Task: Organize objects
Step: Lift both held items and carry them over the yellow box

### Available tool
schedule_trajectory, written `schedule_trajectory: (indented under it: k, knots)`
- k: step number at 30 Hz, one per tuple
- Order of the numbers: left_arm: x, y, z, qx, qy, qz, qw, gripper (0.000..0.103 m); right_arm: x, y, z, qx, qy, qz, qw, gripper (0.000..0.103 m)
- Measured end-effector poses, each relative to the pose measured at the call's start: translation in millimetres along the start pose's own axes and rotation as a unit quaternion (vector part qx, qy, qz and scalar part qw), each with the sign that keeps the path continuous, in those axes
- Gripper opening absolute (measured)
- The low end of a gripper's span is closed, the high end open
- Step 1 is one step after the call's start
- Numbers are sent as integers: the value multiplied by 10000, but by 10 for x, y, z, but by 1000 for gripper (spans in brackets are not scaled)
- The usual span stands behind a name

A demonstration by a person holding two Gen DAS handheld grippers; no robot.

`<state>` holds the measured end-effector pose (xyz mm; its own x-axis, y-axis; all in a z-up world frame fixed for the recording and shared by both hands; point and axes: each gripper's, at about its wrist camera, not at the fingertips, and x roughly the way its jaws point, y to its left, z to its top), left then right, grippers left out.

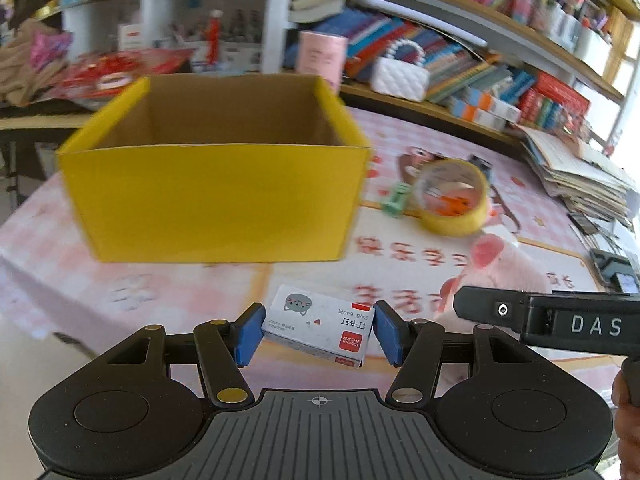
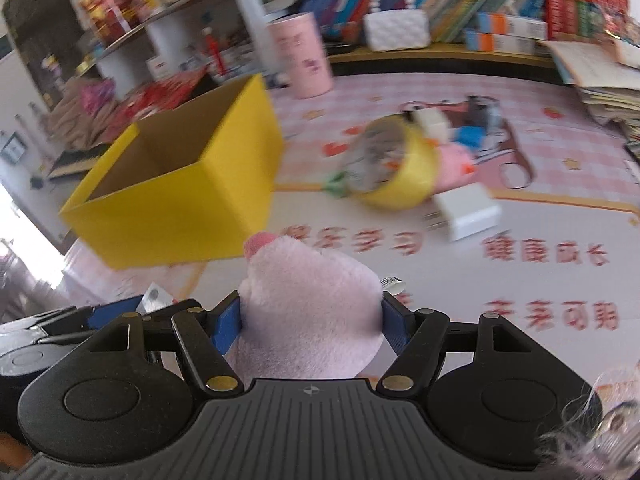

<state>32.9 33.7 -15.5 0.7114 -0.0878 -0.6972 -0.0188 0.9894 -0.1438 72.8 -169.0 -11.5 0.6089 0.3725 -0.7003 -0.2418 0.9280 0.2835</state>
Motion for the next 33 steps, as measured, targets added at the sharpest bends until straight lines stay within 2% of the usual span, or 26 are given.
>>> schedule_trajectory:
  k: [7, 15, 22, 33]
  knots:
    - [-265, 417, -132, -103, -75, 208, 9997, 58, 34, 525, -161, -175, 62, 187, 9997, 68]
    - [-448, 739, -222, -38, -152, 263, 9995, 58, 63, 942, -333, -210, 70, 290, 9993, 68]
    - [-543, 955, -233, 35, -278, 228, 9993, 58, 63, 1172, -415, -183, -9, 296, 9994, 68]
    - [-627, 1093, -169, 68, -484, 86, 9988, 58, 36, 1395, -381, -297, -172, 192, 9992, 68]
